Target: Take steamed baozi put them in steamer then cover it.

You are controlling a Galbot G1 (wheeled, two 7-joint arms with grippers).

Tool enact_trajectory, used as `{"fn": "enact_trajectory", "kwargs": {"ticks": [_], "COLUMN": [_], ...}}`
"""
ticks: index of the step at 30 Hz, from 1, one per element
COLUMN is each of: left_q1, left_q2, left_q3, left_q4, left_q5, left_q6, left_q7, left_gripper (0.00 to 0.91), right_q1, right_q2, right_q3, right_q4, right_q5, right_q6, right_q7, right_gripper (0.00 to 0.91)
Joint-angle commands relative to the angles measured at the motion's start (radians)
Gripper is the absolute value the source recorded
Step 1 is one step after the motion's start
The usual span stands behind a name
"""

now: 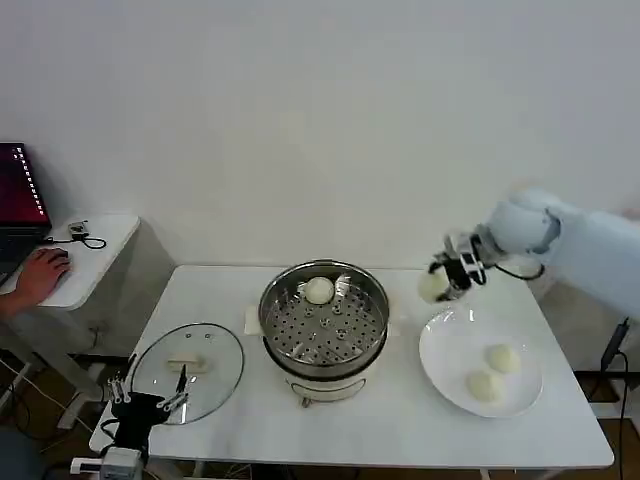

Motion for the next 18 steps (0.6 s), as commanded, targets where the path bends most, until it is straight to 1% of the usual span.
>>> {"fn": "enact_trajectory", "kwargs": {"ticks": [1,2,5,8,12,13,15,18], "left_q1": [-0.005,-0.004,-0.002,-0.004,-0.002,-0.002,-0.002,-0.004], "left_q2": [0.0,0.001,0.001,-0.001,-0.006,-0.008,-0.01,-0.011], "left_q3": [-0.018,-0.022,-0.034,-0.046,-0.056,-0.059,-0.064,-0.066], "left_q4": [0.031,0.033,0.034,0.03,0.016,0.014,0.011,0.012], "left_q5": [-0.016,-0.021,-0.025,-0.027,-0.027,-0.027,-0.028,-0.029], "left_q6": [-0.002,-0.002,-0.002,-0.002,-0.001,-0.001,-0.002,-0.002], "left_q7": [-0.003,-0.003,-0.002,-0.002,-0.002,-0.001,-0.002,-0.002], "left_gripper": [0.907,0.907,0.907,0.907,0.907,0.907,0.907,0.907], "right_q1": [0.167,0.157,0.094,0.036,-0.021,-0.023,-0.064,-0.095], "right_q2": [0.275,0.321,0.434,0.526,0.593,0.595,0.622,0.638], "right_q3": [-0.058,-0.048,-0.021,-0.01,-0.028,-0.028,-0.028,-0.037], "right_q4": [0.006,-0.01,-0.063,-0.111,-0.161,-0.162,-0.185,-0.208], "right_q5": [0.225,0.238,0.296,0.333,0.336,0.337,0.361,0.353], "right_q6": [-0.105,-0.113,-0.178,-0.226,-0.255,-0.257,-0.289,-0.299], "right_q7": [0.059,0.069,0.128,0.151,0.168,0.169,0.187,0.194], "right_gripper": [0.665,0.675,0.675,0.675,0.675,0.675,0.675,0.675]}}
